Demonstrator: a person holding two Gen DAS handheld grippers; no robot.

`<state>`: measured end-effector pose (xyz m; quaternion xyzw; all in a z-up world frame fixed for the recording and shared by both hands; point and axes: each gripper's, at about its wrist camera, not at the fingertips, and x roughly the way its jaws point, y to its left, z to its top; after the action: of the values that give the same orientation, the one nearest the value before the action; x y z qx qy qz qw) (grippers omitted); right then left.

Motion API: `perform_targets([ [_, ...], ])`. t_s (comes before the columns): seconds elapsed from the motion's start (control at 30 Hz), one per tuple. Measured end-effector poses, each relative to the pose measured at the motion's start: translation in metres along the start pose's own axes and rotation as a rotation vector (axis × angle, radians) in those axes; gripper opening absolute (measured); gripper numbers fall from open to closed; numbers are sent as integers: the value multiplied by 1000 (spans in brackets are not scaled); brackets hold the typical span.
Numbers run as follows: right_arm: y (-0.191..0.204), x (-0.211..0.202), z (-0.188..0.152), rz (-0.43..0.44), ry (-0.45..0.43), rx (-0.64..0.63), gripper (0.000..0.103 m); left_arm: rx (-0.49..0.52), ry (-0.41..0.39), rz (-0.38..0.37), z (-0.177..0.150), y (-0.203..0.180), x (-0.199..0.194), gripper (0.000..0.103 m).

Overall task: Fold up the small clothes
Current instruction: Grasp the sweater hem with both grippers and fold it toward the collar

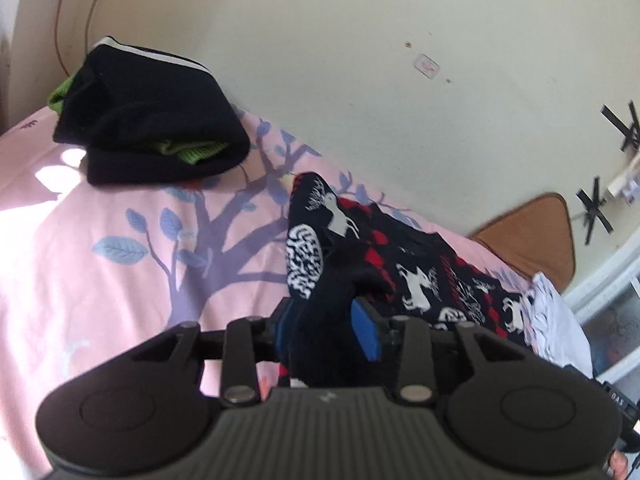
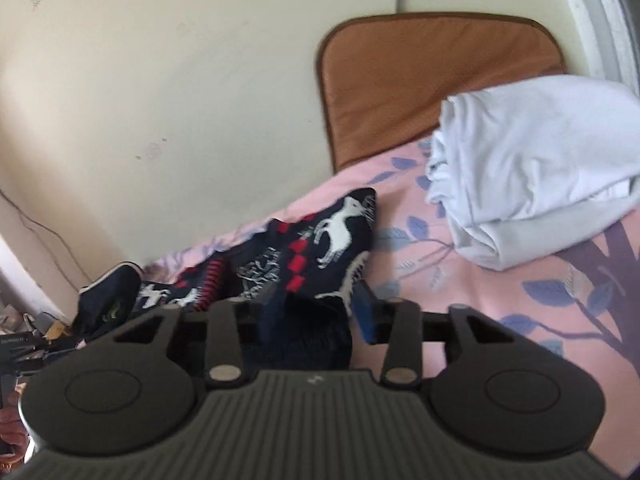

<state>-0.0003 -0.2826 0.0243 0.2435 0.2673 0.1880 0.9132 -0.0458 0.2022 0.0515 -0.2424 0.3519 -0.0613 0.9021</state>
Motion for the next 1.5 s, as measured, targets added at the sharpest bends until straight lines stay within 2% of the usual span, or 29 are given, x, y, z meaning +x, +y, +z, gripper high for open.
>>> perform_targets([
  [0.07,-2,-18,-11,27,18,-30,55,60,16,8,-14,4,-3,58],
  [0.13,-1,-31,-23,-8,46,-47,66,94,30,47,-25,4,-7,60],
  [0.2,-7,-36,-35,-7,94,-9,67,106,60,1,-35,3,-10,60],
  [0.23,-10,-37,-40,7,114,16,67,116,67,-21,-39,0,-11,55],
  [0.3,-10,-37,-47,40,148,35,64,174,78,-19,-47,-11,-12,22],
  [0.33,-3,-33,-52,48,163,26,60,211,96,21,-51,-16,-10,7],
  [0.37,3,-27,-54,31,184,5,27,236,110,68,-54,-16,-8,7],
  [0.4,6,-27,-55,4,194,-23,14,258,118,113,-57,-15,-7,7],
  [0.43,12,-28,-55,-10,191,-56,14,274,125,150,-59,-11,-9,7],
  [0.53,17,-33,-54,-50,221,-118,13,205,157,123,-57,8,-18,8],
  [0.6,11,-31,-52,-39,248,-114,14,178,169,114,-54,12,-18,12],
  [0.63,9,-29,-47,-36,266,-116,17,181,176,116,-52,11,-19,14],
  [0.67,7,-28,-41,-42,273,-121,28,193,177,114,-48,8,-21,15],
  [0.7,6,-30,-32,-58,259,-131,37,216,159,115,-42,4,-26,17],
  [0.83,15,-32,24,-84,133,-234,38,336,11,158,1,-24,-40,26],
  [0.9,24,-8,50,-54,121,-305,40,378,-30,136,28,-43,-27,28],
  [0.93,30,9,60,-30,125,-333,40,407,-46,119,41,-55,-14,37],
  [0.97,34,28,68,-14,132,-348,46,430,-56,103,53,-67,2,55],
  [1.0,39,56,77,-5,147,-353,52,438,-58,93,66,-77,23,61],
  [1.13,47,162,93,12,253,-308,56,440,24,111,102,-108,126,64],
  [1.2,47,210,93,2,304,-283,68,445,84,159,111,-114,177,65],
  [1.27,47,249,91,-21,350,-283,70,452,144,223,116,-113,221,65],
  [1.3,49,266,90,-39,365,-294,70,450,174,245,116,-110,237,63],
  [1.33,48,280,88,-51,383,-297,70,447,208,253,114,-105,249,52],
  [1.37,46,292,86,-49,407,-288,70,446,241,241,111,-102,257,27],
  [1.4,43,301,83,-33,435,-272,70,445,242,203,109,-100,259,22],
  [1.43,42,309,80,-18,457,-262,70,456,230,190,108,-100,257,13],
  [1.47,43,313,76,-4,475,-271,69,468,227,193,108,-102,256,10],
  [1.5,45,315,72,7,481,-298,54,472,223,189,107,-103,254,10],
])
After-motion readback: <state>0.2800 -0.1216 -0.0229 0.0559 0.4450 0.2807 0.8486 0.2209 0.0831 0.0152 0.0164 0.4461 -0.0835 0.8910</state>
